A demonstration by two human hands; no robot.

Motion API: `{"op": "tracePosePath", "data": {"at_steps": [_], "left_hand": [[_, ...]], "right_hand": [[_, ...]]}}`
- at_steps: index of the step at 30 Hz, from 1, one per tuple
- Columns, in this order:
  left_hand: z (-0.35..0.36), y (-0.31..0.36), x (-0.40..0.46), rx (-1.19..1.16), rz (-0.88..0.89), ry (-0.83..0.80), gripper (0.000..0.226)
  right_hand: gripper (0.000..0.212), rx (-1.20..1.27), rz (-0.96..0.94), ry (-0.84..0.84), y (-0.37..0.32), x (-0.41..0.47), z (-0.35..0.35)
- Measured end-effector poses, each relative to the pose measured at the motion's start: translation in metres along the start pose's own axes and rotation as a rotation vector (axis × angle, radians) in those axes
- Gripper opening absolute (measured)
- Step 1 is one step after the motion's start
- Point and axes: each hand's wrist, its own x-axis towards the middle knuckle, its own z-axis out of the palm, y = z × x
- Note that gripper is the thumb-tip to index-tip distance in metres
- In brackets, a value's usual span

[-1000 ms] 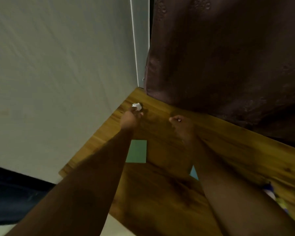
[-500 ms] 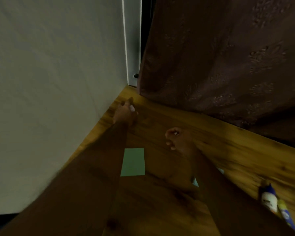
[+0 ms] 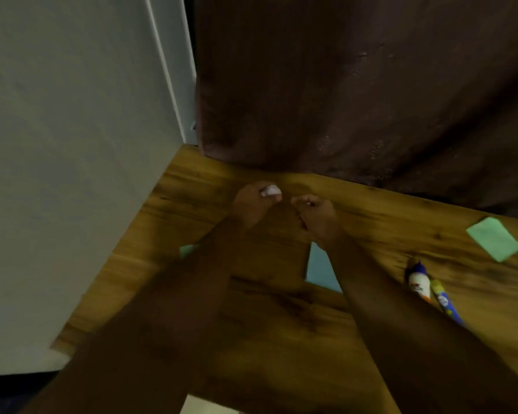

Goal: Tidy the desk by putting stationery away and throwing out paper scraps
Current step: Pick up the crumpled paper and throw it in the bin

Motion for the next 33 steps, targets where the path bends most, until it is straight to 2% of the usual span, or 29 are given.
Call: {"op": "tracePosePath", "data": {"at_steps": [4,6,10,16,21,24,28,33], "left_hand": [[0.065,0.05,-0.031,-0.132,0.139,-0.23,0.034],[0.097,0.079,-0.045,-0.113,0.206,-0.273,0.032],[0.156,0.141,-0.079,-0.108,0.31,-0.386,0.014],[0.254,0.209,-0.147,-0.119,0.375,-0.498,0.028],[0.327,0.252,-0.224,-0.121,0.485,-0.573,0.022],[0.363,0.267,-0.267,-0.139,0.476,-0.637,0.029],[0.397,0.285,-0.307,-0.051,0.497,-0.713,0.03],[0.427,0.308,-0.344,0.056,0.542,-0.833,0.062]], "right_hand": [[0.031,0.074,0.034,0.121,0.004,-0.023,-0.058],[0.036,0.051,0.05,0.168,0.01,-0.039,-0.095],[0.047,0.081,0.051,0.225,0.022,-0.081,-0.175],[0.038,0.243,0.045,0.357,0.045,-0.162,-0.291],[0.035,0.365,0.067,0.397,0.077,-0.238,-0.368],[0.034,0.395,0.058,0.427,0.096,-0.282,-0.404],[0.039,0.396,0.026,0.458,0.118,-0.33,-0.439],[0.043,0.374,0.036,0.598,0.144,-0.375,-0.469]]}}
